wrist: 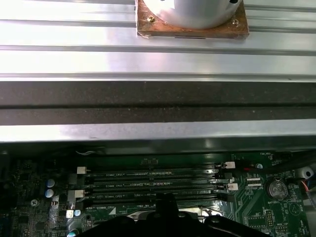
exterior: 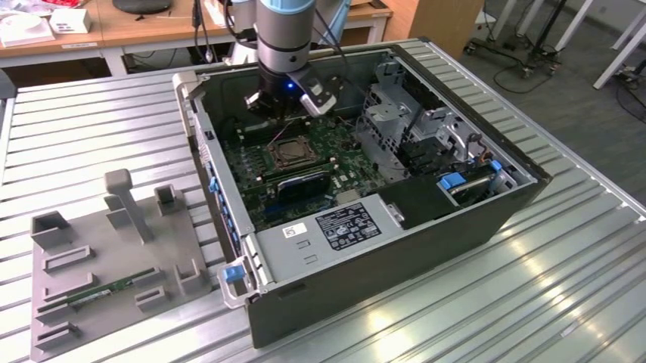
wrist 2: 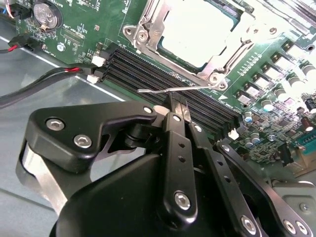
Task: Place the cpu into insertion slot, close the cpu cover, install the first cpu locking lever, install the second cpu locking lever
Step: 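Install the first cpu locking lever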
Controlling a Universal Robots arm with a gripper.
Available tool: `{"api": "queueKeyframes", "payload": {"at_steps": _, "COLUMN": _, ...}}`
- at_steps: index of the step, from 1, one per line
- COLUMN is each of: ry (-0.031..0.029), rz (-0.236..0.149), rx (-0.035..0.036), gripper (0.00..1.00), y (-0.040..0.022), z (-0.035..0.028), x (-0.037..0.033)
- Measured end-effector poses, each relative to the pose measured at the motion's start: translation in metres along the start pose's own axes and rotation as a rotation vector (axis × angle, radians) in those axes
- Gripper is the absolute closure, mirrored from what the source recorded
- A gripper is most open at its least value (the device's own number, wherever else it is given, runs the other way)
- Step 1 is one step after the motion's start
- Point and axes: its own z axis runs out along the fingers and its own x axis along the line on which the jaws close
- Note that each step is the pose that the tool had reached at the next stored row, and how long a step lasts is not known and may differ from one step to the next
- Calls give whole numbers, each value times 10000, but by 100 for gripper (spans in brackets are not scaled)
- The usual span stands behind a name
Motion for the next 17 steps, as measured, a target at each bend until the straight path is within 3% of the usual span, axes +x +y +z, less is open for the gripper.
{"api": "queueKeyframes", "payload": {"at_steps": 17, "ry": 0, "rz": 1, "rx": 1, "gripper": 89, "y": -13, "z": 45, "x": -9}}
